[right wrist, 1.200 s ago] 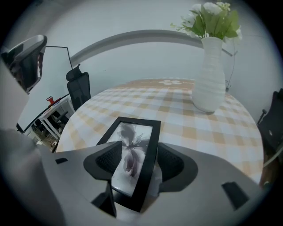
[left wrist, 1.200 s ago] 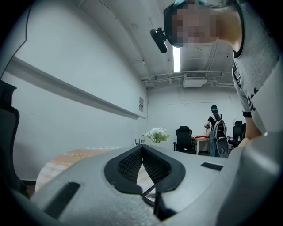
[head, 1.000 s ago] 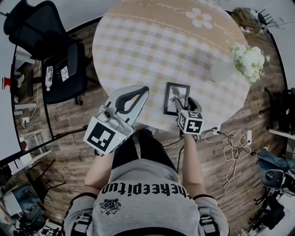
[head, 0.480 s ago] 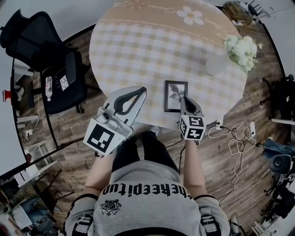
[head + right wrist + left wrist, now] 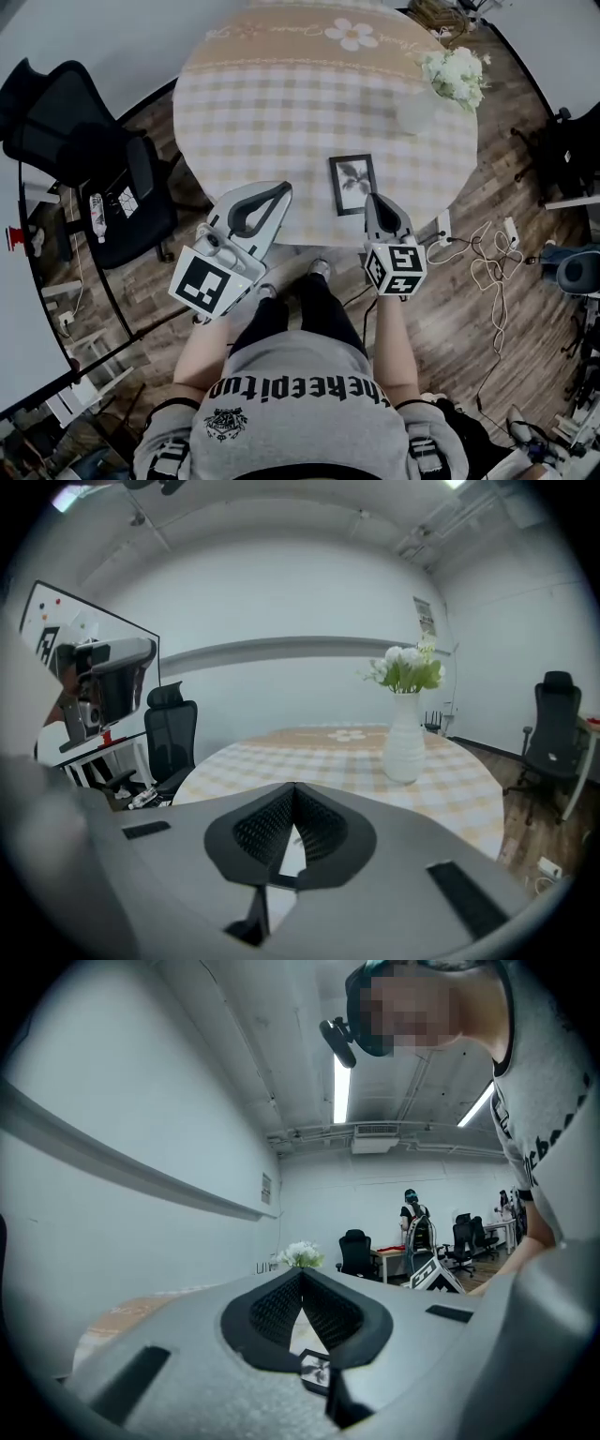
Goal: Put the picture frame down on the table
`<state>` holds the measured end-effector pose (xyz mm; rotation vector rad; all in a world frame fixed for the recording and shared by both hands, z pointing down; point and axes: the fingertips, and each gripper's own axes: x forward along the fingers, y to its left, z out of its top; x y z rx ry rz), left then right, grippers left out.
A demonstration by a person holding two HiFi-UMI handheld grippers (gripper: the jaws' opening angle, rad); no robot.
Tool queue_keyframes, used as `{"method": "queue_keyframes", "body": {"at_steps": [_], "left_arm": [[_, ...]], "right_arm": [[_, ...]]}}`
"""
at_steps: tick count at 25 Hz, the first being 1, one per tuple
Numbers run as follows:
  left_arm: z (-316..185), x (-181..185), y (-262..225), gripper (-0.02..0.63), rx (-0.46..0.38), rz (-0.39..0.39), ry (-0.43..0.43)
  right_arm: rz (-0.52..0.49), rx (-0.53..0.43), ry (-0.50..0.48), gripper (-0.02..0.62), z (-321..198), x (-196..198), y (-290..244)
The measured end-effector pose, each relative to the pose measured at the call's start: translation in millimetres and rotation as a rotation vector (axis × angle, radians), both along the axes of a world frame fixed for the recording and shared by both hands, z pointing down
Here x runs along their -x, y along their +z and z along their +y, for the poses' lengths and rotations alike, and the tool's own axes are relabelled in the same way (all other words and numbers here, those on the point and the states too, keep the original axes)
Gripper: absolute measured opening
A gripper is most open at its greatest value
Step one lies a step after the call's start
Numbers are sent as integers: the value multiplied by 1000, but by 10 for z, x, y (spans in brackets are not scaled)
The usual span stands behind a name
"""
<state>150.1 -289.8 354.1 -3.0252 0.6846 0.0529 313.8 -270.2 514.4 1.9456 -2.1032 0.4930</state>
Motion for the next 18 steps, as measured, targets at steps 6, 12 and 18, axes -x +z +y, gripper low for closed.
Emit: {"method": "queue_keyframes", "body": {"at_steps": [6,12,18], "left_arm": [[70,111,-169,15,-20,38,68],[398,292,-181,15,-31,32,131],[615,411,-260,15,-59,45,178]], "right_arm": [[26,-65,36,6,105,190,-394],[49,-152,68,5,488,475,-707],[58,-224,81,5,781,748,-1047]]}}
